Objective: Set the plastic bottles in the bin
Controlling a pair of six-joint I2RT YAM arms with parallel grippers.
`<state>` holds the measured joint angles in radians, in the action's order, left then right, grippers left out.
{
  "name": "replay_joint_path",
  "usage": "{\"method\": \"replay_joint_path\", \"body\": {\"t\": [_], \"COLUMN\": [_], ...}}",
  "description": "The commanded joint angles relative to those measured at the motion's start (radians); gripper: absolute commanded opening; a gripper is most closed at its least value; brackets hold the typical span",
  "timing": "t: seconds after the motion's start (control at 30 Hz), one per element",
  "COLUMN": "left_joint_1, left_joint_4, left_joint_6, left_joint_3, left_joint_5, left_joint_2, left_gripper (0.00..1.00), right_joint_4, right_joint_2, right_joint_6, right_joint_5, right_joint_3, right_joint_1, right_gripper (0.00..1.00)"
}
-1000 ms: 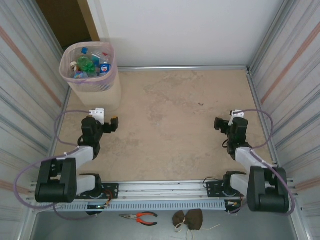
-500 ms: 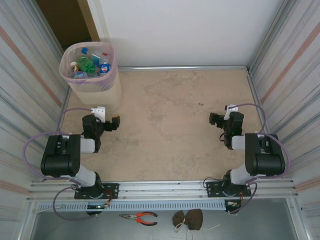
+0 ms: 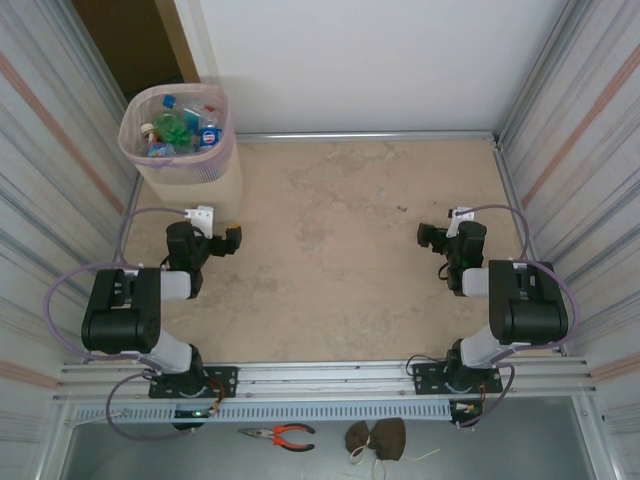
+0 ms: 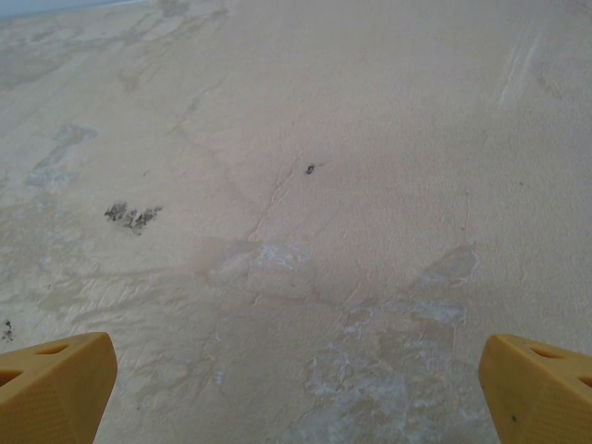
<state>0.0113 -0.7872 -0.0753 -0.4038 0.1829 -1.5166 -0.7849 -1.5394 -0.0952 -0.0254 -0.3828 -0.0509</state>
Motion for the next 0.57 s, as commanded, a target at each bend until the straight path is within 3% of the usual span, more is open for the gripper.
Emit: {"method": "replay_joint_path", "body": {"t": [0.0, 0.53], "left_joint_1": [-0.004, -0.004], "left_joint_4": [-0.007, -0.006], "left_joint_6": [-0.016, -0.015], "left_joint_3": [-0.004, -0.006], "left_joint_5": [-0.016, -0.015], "left_joint_2": [0.005, 0.005], "left_gripper": [0.99, 0.99], "right_joint_4": [-0.021, -0.02], "right_joint_2": [-0.003, -0.003], "right_joint_6": [0.013, 0.012], "right_joint_5": [-0.011, -0.017], "right_joint_3": [-0.022, -0.022], "right_joint_1": [0.004, 0.001], "right_gripper": [0.99, 0.99]}}
